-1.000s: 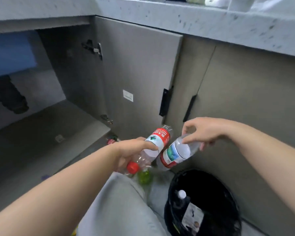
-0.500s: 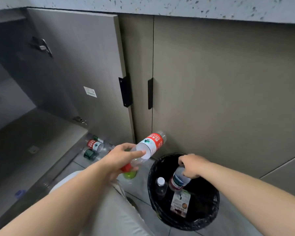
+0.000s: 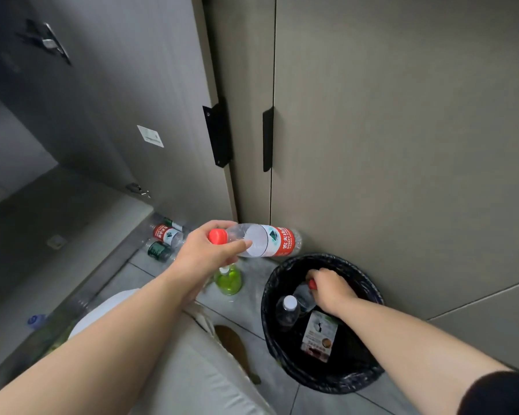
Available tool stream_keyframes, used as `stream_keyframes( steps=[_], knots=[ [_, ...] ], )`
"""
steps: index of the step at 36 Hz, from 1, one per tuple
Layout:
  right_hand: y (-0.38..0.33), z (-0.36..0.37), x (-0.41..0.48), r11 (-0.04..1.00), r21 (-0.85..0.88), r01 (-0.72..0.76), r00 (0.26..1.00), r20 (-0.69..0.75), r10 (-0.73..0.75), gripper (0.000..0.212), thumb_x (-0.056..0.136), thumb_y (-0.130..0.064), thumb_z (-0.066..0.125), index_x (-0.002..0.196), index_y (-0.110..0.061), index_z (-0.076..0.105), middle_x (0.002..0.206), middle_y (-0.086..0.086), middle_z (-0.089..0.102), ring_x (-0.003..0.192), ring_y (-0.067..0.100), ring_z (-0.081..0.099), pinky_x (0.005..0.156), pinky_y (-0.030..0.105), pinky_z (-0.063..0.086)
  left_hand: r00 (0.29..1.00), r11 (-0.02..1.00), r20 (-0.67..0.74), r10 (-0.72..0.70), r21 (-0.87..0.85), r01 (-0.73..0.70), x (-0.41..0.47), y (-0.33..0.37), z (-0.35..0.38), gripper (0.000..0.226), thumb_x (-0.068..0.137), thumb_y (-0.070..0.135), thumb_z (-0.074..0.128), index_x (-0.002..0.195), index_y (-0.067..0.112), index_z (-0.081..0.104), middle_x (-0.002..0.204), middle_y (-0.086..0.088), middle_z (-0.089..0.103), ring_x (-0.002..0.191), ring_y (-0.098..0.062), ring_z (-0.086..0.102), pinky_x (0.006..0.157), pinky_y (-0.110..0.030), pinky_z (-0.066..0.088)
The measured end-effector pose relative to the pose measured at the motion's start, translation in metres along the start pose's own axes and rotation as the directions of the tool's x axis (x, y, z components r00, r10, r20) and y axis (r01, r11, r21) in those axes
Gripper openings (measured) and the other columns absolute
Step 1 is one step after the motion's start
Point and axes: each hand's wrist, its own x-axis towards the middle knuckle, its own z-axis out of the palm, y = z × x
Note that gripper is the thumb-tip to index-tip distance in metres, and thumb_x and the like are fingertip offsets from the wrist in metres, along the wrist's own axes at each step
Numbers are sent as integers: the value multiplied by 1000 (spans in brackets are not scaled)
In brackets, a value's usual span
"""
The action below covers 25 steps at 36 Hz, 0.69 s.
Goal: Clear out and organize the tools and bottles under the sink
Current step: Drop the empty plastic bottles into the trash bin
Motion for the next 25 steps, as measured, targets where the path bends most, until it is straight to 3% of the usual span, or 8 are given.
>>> stream_keyframes(
  steps=[5,11,13,16,18,20,22,25],
  knots=[
    [-4,6,3,997,75,-22,1000,-8,22,41,88,-24,63,129,-27,55,122,7,58,111,33,60,87,32,48,997,998,-33,66,22,-66,5,3,0,39,73,27,92,105,24,71,90,1,77,74,-15,72,60,-19,54],
    [1,2,1,985,161,-66,998,29,62,54,86,-22,67,138,-23,49,128,7,58,117,27,58,95,35,51,984,983,17,180,15,-180,-1,13,8,28,80,28,86,105,27,73,94,8,77,78,-3,71,74,-22,55],
    [2,-9,0,980,181,-79,997,-6,82,44,85,-22,65,129,-24,57,117,2,64,107,24,62,89,31,51,976,976,43,215,11,-215,-3,16,10,27,82,27,85,106,29,73,98,8,77,87,-4,72,78,-25,56],
    [-7,-41,-7,961,269,-64,965,-227,128,22,87,-16,53,98,-30,67,91,-5,70,74,17,60,68,23,43,958,962,93,270,11,-273,-7,19,12,25,83,25,83,106,31,74,101,9,77,95,-6,72,85,-28,56],
    [-22,-70,-17,915,399,63,920,-378,101,23,87,-13,52,88,-30,68,82,-8,68,69,17,59,64,25,44,945,951,127,302,23,-307,-10,20,15,27,84,24,83,107,32,74,102,11,77,97,-5,72,87,-29,55],
    [-42,-99,-30,811,516,275,887,-461,-8,17,89,-16,58,90,-29,69,82,-9,64,73,18,60,71,32,52,935,943,157,319,50,-330,-13,21,17,29,83,24,84,109,33,75,103,11,77,100,-8,72,91,-32,56],
    [-64,-125,-48,704,554,445,867,-464,-183,11,90,-33,64,99,-32,70,88,-10,61,78,14,59,76,30,54,925,934,194,327,87,-348,-16,21,19,30,82,28,84,110,35,74,104,10,78,101,-12,72,92,-36,58],
    [-91,-147,-69,668,467,580,809,-426,-404,32,86,-52,67,114,-38,65,94,-7,57,78,8,56,74,19,50,910,920,243,336,119,-372,-22,22,22,35,82,28,85,114,35,74,98,-2,77,93,-25,71,85,-44,59]
  ],
)
